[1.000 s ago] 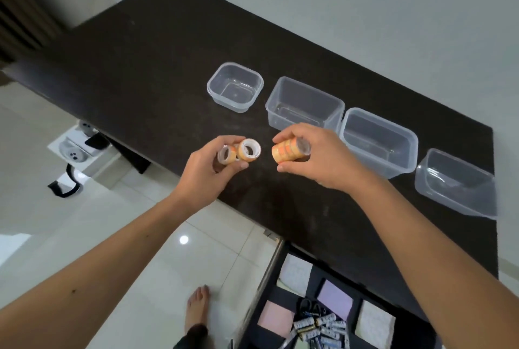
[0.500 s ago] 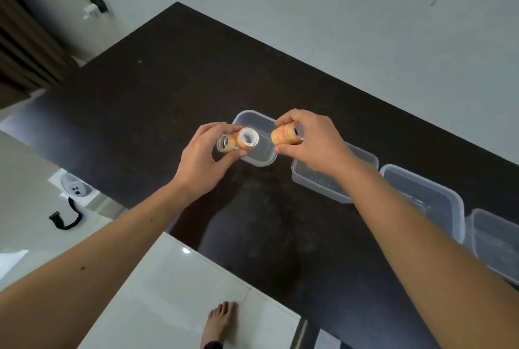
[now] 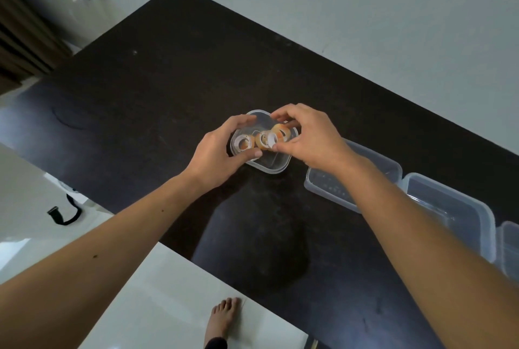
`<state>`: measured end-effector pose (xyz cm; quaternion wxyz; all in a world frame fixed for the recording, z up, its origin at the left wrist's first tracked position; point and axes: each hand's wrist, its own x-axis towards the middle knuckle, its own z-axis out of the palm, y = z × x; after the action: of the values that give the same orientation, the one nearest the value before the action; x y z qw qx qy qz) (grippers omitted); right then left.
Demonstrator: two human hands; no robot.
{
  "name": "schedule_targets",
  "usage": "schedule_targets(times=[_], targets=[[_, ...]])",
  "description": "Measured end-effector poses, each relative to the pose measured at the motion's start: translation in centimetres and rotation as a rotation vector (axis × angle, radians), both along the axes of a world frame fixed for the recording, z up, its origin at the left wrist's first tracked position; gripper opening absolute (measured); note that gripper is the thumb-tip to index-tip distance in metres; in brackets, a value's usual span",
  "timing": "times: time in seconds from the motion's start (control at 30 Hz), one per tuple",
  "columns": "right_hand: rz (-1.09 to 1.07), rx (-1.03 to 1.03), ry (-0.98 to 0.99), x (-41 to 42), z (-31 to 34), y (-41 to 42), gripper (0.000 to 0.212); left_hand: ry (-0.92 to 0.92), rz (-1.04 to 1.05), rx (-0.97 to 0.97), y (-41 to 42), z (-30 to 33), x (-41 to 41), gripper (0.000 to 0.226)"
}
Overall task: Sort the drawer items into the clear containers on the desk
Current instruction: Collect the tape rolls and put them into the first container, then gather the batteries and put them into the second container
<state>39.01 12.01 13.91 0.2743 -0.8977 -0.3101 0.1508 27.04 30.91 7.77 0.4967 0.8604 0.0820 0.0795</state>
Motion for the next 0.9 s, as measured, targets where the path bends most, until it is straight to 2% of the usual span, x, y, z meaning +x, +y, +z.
schedule_targets(times=[0.3, 0.57, 0.9], targets=[[-0.068, 0.082, -0.062, -1.9, 1.2, -1.8, 0.048, 0.012, 0.048, -0.006, -0.7, 0.9, -1.7, 0.060], [-0.050, 0.137, -0.048, -6.1, 3.4, -5.5, 0.045, -0.055, 0.060, 0.055, -3.4, 3.7, -5.4, 0.060], [-0.112, 0.237, 0.031, -16.0, 3.8, -16.5, 0.044, -0.074, 0.026, 0.101, -12.5, 4.5, -14.8, 0.054]])
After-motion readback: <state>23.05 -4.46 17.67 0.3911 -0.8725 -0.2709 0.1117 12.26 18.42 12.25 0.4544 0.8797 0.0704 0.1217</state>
